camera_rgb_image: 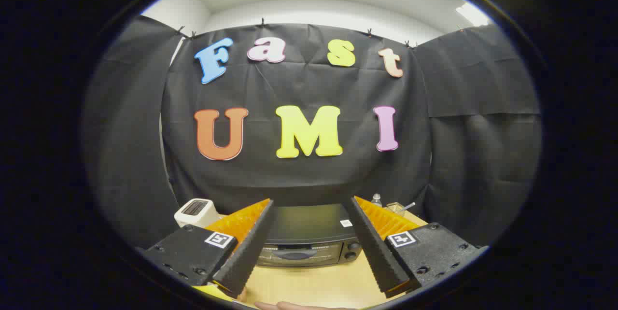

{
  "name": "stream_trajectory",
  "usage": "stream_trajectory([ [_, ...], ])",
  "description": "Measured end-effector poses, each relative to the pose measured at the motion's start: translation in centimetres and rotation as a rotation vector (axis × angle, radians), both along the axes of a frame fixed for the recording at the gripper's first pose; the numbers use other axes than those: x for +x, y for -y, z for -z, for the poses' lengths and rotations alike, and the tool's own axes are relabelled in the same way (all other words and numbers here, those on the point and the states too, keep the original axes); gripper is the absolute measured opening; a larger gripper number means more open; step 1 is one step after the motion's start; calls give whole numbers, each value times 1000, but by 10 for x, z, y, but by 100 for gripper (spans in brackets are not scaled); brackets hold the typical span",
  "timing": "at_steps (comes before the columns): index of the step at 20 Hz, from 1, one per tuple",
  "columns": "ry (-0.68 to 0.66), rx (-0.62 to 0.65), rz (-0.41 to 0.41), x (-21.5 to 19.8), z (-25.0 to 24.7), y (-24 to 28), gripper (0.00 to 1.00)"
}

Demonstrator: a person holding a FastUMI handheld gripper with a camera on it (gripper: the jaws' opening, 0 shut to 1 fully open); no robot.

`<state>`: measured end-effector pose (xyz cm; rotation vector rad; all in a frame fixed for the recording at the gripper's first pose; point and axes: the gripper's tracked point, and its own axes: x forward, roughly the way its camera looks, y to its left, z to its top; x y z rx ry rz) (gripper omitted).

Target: Open the toaster oven, put the food inside, and close the toaster oven door.

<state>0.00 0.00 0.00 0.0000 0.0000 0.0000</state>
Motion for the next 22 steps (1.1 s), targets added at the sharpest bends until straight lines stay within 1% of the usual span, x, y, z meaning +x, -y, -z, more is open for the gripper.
stream_trajectory([
  [2, 22, 7, 8, 4, 0, 3, 100],
  [5, -1, 5, 11, 12, 12, 3, 100],
  [8, -2, 23, 33, 16, 14, 8, 100],
  [10, 5, 24, 16, 18, 14, 4, 100],
  [13, -3, 5, 12, 22, 21, 5, 100],
  [16, -27, -10, -13, 32, 37, -3, 100],
  [20, -142, -45, -46, 57, 83, -14, 100],
  [22, -190, -66, -103, 73, 107, -28, 100],
])
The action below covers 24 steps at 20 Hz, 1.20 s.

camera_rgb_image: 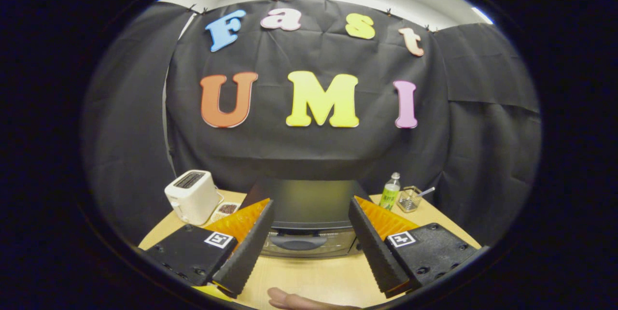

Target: Open the toaster oven, put the food inside, and close the toaster oven door.

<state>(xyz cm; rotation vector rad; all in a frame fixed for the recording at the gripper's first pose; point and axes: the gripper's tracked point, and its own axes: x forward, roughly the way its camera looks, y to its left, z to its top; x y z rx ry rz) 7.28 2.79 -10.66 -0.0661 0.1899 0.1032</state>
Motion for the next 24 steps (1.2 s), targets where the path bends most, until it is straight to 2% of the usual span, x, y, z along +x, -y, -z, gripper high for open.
stream_trajectory([
  [2, -35, -15, -30, 16, 22, -6, 100],
  [8, -174, -13, -4, 55, 90, -12, 100],
  [12, -245, -9, -28, 71, 119, -18, 100],
  [14, -227, 43, -26, 79, 120, -16, 100],
  [17, -196, 25, 9, 74, 119, -16, 100],
  [24, -154, 28, -43, 59, 125, -17, 100],
])
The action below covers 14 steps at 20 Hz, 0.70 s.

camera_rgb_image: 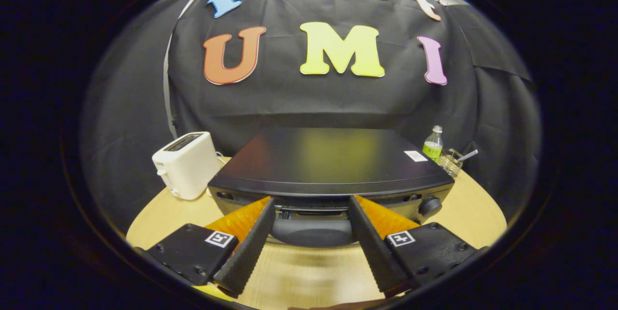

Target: Open the toaster oven, put the food inside, and close the toaster oven door.

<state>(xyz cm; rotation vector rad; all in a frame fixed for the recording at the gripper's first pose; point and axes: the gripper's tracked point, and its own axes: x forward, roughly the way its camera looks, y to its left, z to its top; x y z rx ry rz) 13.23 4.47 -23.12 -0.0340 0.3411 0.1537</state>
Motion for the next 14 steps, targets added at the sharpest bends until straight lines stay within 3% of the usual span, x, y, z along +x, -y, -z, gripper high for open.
stream_trajectory([
  [14, -56, -72, 49, -73, 48, 10, 98],
])
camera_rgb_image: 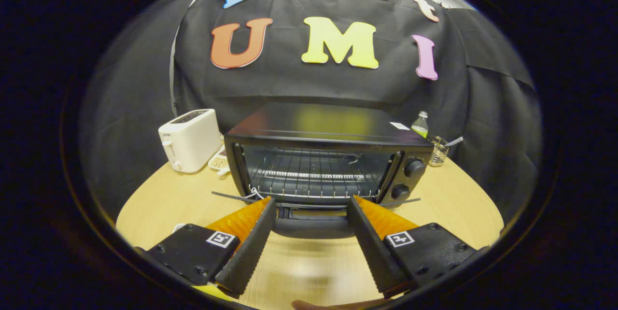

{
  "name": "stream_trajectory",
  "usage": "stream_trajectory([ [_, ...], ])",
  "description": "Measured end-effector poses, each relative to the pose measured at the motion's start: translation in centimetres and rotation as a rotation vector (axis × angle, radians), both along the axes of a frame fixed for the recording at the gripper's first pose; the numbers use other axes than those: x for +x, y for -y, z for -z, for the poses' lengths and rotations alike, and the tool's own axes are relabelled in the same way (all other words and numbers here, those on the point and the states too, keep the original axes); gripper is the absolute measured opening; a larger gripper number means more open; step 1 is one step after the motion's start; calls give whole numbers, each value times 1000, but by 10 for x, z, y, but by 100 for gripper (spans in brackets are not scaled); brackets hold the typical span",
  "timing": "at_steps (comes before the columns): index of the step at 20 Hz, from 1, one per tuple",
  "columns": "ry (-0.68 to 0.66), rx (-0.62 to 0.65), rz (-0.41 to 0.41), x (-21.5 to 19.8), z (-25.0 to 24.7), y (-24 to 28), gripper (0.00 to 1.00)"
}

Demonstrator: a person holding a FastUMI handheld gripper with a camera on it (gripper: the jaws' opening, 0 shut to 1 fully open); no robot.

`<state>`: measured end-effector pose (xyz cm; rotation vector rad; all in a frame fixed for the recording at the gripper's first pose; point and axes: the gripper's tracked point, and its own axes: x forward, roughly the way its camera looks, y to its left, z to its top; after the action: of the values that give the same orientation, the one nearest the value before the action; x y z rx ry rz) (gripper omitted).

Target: Open the toaster oven, put the food inside, and close the toaster oven door.

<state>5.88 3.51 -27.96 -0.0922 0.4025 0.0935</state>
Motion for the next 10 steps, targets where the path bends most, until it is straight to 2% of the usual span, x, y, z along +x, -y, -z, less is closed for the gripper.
stream_trajectory([
  [7, -41, 26, 1, -27, 40, 6, 99],
  [10, -33, -8, -14, -30, 46, 5, 99],
])
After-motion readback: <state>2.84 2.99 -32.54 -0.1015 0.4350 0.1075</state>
